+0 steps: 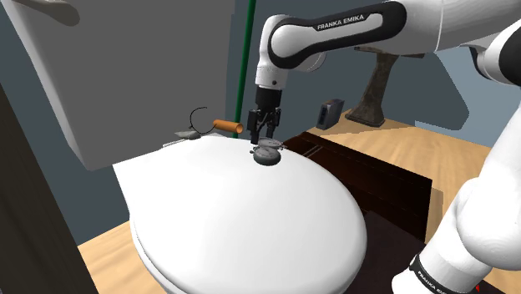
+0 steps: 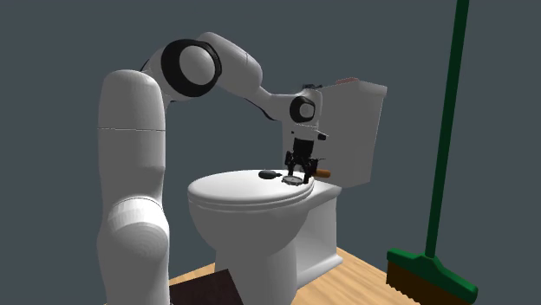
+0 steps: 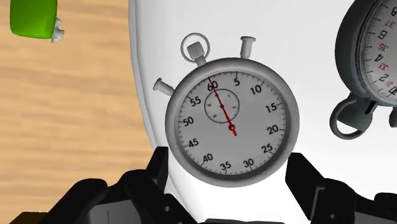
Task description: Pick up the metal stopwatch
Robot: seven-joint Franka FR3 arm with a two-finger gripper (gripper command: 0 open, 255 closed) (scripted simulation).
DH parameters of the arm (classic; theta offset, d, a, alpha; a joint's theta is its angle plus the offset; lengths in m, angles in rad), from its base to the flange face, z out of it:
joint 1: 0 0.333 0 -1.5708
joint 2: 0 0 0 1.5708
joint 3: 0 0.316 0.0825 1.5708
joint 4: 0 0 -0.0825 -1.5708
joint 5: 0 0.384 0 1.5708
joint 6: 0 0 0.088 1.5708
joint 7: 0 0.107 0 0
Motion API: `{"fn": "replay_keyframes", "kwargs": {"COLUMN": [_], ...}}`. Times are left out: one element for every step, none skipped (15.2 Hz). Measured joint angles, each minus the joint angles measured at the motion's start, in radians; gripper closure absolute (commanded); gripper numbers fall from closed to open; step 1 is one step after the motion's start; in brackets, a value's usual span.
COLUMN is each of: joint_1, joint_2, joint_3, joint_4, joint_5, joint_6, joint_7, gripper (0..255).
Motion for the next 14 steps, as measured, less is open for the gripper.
{"fn": "replay_keyframes", "kwargs": {"joint_1": [0.001, 0.0, -0.002, -0.002, -0.001, -0.002, -0.002, -0.002, -0.002, -0.001, -0.001, -0.002, -0.002, -0.002], "joint_2": [0.0, -0.004, -0.005, -0.003, -0.003, -0.004, -0.005, -0.004, -0.007, -0.007, -0.008, -0.005, -0.004, -0.005], "joint_3": [0.001, 0.0, -0.002, -0.001, -0.001, -0.001, -0.002, -0.001, -0.002, -0.001, -0.001, -0.001, -0.001, -0.001], "joint_4": [0.012, 0.021, 0.032, 0.045, 0.057, 0.071, 0.083, 0.099, 0.107, 0.121, 0.133, 0.152, 0.168, 0.174], "joint_5": [0.0, 0.0, -0.001, -0.001, -0.002, -0.002, -0.002, -0.003, -0.002, -0.003, -0.003, -0.004, -0.004, -0.004], "joint_6": [-0.013, -0.025, -0.038, -0.048, -0.061, -0.076, -0.089, -0.103, -0.115, -0.128, -0.142, -0.157, -0.172, -0.179], "joint_7": [0.003, 0.003, 0.002, 0.004, 0.006, 0.008, 0.009, 0.012, 0.012, 0.017, 0.018, 0.019, 0.021, 0.022], "gripper": [255, 255, 255, 255, 255, 255, 255, 255, 255, 255, 255, 255, 255, 255]}}
